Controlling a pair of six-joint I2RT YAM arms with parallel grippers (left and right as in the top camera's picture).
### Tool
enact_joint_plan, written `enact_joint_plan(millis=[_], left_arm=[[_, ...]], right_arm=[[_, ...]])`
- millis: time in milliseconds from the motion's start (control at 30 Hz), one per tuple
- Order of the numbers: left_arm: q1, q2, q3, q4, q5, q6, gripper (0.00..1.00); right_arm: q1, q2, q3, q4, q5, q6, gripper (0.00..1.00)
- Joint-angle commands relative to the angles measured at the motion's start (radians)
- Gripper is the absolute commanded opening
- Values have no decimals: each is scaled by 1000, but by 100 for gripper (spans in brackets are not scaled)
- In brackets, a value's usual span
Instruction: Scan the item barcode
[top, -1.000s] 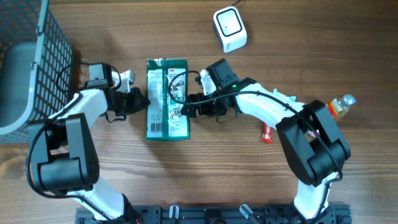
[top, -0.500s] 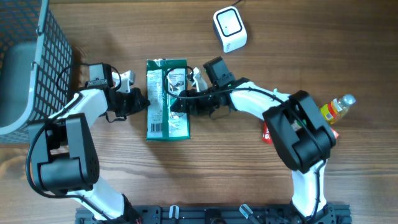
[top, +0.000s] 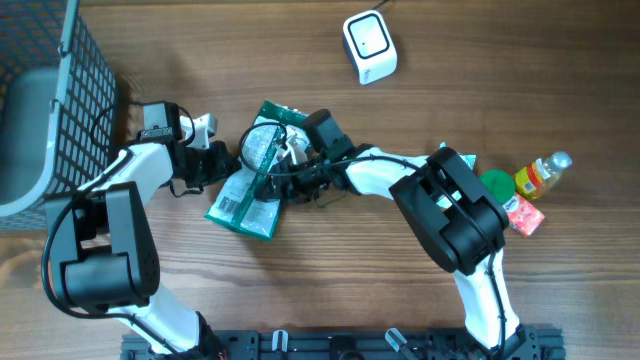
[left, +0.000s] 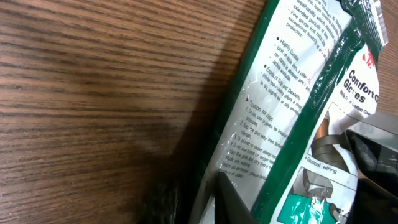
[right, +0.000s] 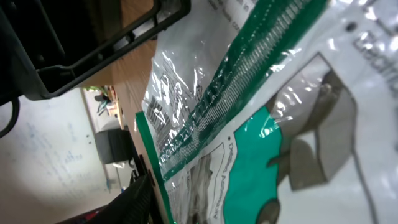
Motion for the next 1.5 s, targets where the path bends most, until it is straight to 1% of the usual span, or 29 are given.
enact_joint_plan(millis=[0, 33, 133, 200, 233, 300, 367, 400, 567, 667, 700, 800, 867, 967, 1000, 1133, 1200, 1233, 1300, 1333, 1400, 1467], left_arm=[[-6, 30, -6, -13, -33, -3, 11], [-6, 30, -6, -13, -33, -3, 12], [-6, 30, -6, -12, -33, -3, 11], [-6, 30, -6, -12, -33, -3, 11], [-6, 30, -6, -12, -33, -3, 11], [-6, 30, -6, -12, -33, -3, 12], [-6, 30, -6, -12, -33, -3, 11], [-6, 30, -6, -12, -33, -3, 11], [-6, 30, -6, -8, -32, -3, 12], [-6, 30, -6, -8, -32, -7, 12], [-6, 30, -6, -8, -32, -7, 12], [-6, 30, -6, -8, -32, -7, 12], [-6, 30, -6, -8, -32, -7, 12], [-6, 30, -6, -8, -32, -7, 12], [-6, 30, -6, -8, -32, -7, 12], [-6, 30, -6, -8, -32, -7, 12], [-6, 30, -6, -8, -32, -7, 12], [-6, 30, -6, -8, -32, -7, 12], [-6, 30, -6, -8, -32, -7, 12], [-6, 30, -6, -8, -32, -7, 12], [-6, 30, -6, -8, -32, -11, 12], [-6, 30, -6, -8, -32, -11, 12]], right_arm=[[-20, 67, -36, -10, 100, 16, 44], [-32, 67, -36, -10, 98, -1, 44], [-63, 66, -36, -17, 26, 7, 43], [-65, 66, -36, -36, 4, 64, 44], [-65, 66, -36, -46, -2, 79, 47], [-69, 66, -36, -48, 8, 69, 56], [-88, 62, -35, -36, 49, 48, 62], [-103, 56, -34, -35, 74, 45, 63], [-205, 16, -31, 31, 90, 25, 63], [-229, 13, -20, 29, 90, 26, 63], [-229, 13, -20, 15, 90, 25, 63], [-211, 14, -21, -113, 92, -9, 63], [-180, 14, -22, -188, 150, -27, 65], [-135, 14, -23, -226, 220, -10, 67], [-108, 14, -23, -235, 248, 27, 67], [-69, 14, -23, -217, 264, 91, 67], [-61, 14, -23, -193, 278, 112, 65], [-60, 14, -23, -189, 295, 130, 63], [-60, 14, -40, -144, 322, 183, 52], [-60, 14, -47, -120, 322, 185, 47], [-60, 14, -50, -95, 320, 182, 43], [-60, 14, -50, -91, 319, 183, 40]])
